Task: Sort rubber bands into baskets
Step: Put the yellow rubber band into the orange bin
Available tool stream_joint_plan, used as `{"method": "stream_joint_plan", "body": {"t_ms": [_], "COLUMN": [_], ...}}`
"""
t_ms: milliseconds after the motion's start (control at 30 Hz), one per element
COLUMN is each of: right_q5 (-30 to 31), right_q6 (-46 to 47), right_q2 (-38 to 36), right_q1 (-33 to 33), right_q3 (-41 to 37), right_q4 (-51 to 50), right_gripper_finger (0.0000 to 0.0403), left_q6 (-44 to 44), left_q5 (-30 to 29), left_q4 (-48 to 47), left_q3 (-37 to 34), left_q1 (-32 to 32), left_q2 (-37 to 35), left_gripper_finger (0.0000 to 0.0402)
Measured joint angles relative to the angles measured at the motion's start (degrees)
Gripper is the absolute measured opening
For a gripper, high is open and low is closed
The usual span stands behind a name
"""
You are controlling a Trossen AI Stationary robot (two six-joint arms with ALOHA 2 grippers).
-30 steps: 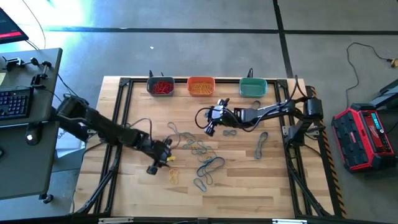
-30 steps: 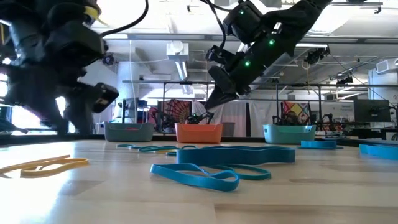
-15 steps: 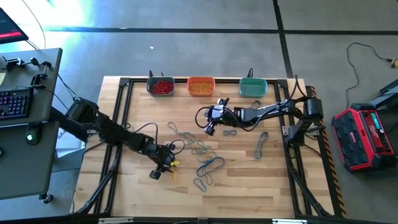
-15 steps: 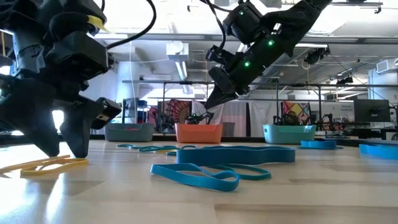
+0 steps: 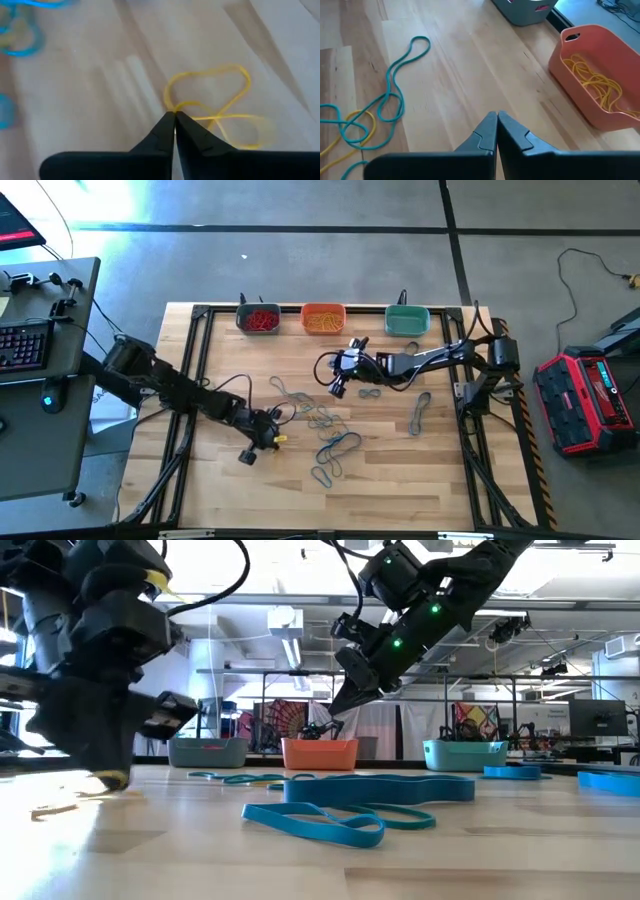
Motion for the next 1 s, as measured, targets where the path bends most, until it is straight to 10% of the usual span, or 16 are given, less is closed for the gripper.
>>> {"method": "stream_joint_plan", "body": {"t_ms": [333,667,1000], "right_q5": [-2.6,-17.9,-20.4], "right_q6": [-1.2,-1.5,-1.5], "right_q2": [0.0,3.1,4.9], "right_q1": [0.1,1.9,6.2], "right_q3": [0.0,0.1,0.1], "right_q4": [-0.6,10.6,15.9], "right_gripper_finger": [0.0000,0.0007,0.0134], "left_q6": [0.8,0.4,2.9], "left_q5": [-5.2,-12.3,-18.0], "left_q4": [-2.8,-2.6,8.8], "left_q3": [0.0,0.0,0.0], "left_q1": [4.6,8.4,10.8], "left_q2": [-12.7,-17.3,-17.0], "left_gripper_finger": [0.0001,0.0001,0.0001]}}
